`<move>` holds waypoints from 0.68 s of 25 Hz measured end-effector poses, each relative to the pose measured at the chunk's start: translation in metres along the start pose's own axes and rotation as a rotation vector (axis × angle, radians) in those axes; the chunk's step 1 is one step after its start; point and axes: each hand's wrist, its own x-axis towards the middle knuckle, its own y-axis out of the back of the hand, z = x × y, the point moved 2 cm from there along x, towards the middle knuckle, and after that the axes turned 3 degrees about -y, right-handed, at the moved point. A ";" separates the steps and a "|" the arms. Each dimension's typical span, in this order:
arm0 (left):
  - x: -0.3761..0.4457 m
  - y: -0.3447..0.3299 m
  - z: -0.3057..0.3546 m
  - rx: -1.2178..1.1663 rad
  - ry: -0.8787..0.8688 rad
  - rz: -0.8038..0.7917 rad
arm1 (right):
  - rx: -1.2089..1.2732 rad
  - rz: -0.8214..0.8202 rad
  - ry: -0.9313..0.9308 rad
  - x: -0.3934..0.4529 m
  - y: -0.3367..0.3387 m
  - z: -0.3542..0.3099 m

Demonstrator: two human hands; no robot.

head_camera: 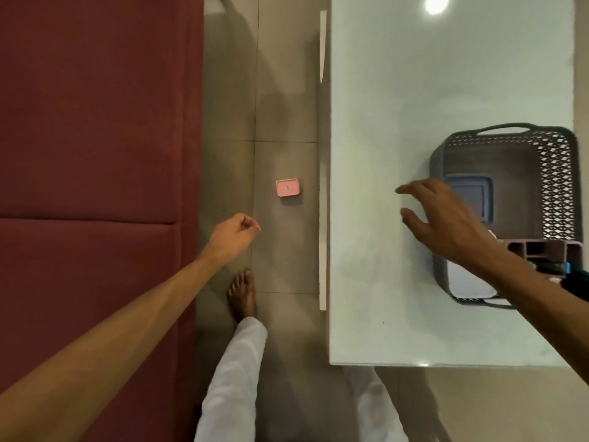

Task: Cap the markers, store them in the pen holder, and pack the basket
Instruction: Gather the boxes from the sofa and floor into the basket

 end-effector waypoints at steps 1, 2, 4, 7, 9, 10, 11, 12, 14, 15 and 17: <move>0.022 -0.007 -0.015 0.072 -0.018 -0.028 | -0.051 0.005 0.086 0.010 -0.002 -0.015; 0.053 -0.019 -0.028 0.136 -0.045 -0.050 | -0.113 0.009 0.168 0.026 -0.008 -0.025; 0.117 -0.043 -0.048 0.273 -0.074 -0.095 | -0.224 0.020 0.337 0.063 -0.023 -0.050; 0.223 -0.086 -0.066 0.441 -0.192 -0.035 | -0.423 0.002 0.613 0.139 -0.061 -0.082; 0.283 -0.112 -0.070 0.467 -0.302 0.044 | -0.556 -0.078 0.724 0.186 -0.086 -0.098; 0.308 -0.124 -0.068 0.490 -0.346 0.066 | -0.617 -0.116 0.741 0.205 -0.097 -0.103; 0.329 -0.136 -0.068 0.536 -0.373 0.082 | -0.651 -0.146 0.746 0.220 -0.107 -0.106; 0.347 -0.148 -0.070 0.582 -0.381 0.089 | -0.653 -0.171 0.753 0.231 -0.119 -0.108; 0.366 -0.168 -0.074 0.620 -0.325 0.103 | -0.645 -0.189 0.757 0.238 -0.134 -0.106; 0.365 -0.175 -0.078 0.628 -0.294 0.118 | -0.658 -0.179 0.763 0.237 -0.140 -0.105; 0.349 -0.181 -0.092 0.619 -0.264 0.149 | -0.693 -0.147 0.754 0.231 -0.147 -0.103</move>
